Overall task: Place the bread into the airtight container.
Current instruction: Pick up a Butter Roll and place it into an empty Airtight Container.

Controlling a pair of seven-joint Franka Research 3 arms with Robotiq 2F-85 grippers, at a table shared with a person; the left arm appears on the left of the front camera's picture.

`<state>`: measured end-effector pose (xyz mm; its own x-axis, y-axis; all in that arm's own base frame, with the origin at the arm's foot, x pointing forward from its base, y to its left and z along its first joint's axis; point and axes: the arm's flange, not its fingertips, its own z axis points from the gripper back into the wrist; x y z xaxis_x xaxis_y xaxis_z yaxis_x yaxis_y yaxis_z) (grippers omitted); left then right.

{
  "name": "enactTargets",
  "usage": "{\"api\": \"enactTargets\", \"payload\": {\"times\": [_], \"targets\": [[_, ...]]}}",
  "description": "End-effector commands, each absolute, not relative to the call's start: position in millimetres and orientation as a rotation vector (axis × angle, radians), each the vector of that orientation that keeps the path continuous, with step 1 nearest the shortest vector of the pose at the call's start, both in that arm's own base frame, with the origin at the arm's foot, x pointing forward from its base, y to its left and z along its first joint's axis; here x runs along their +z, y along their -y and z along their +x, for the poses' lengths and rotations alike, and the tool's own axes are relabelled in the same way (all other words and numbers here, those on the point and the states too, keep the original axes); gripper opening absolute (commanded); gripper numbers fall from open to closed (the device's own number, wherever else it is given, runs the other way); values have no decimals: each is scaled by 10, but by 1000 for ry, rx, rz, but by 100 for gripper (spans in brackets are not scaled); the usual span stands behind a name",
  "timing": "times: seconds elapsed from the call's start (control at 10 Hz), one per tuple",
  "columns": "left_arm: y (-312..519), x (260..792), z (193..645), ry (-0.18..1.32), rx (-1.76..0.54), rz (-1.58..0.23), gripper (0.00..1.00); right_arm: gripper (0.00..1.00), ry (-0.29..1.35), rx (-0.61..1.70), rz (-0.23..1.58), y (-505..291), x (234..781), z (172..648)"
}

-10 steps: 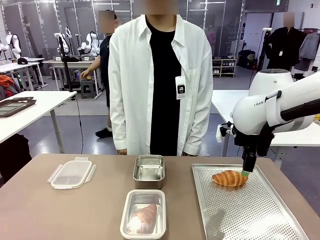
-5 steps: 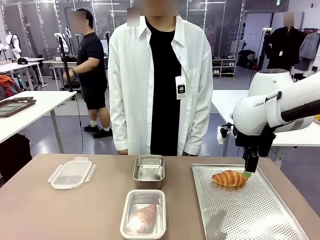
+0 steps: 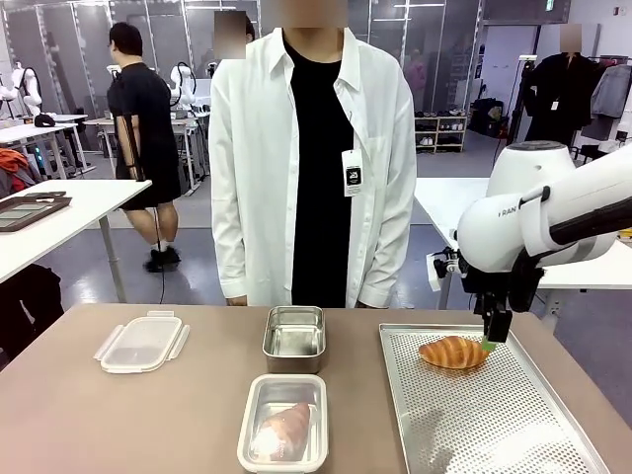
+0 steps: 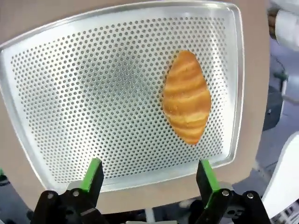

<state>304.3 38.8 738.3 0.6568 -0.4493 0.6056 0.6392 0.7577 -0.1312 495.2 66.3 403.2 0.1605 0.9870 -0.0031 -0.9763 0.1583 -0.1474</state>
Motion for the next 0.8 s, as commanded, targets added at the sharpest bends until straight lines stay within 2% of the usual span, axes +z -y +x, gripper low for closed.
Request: {"api": "enactTargets", "payload": {"times": [0.0,0.7], "targets": [[-392,7390,3039,582,-655,-355,100,100,96,1506,-128,-684,3866,5186],[-392,7390,3039,582,-655,-355,100,100,107,1537,-107,-755,3530,5645]]}}
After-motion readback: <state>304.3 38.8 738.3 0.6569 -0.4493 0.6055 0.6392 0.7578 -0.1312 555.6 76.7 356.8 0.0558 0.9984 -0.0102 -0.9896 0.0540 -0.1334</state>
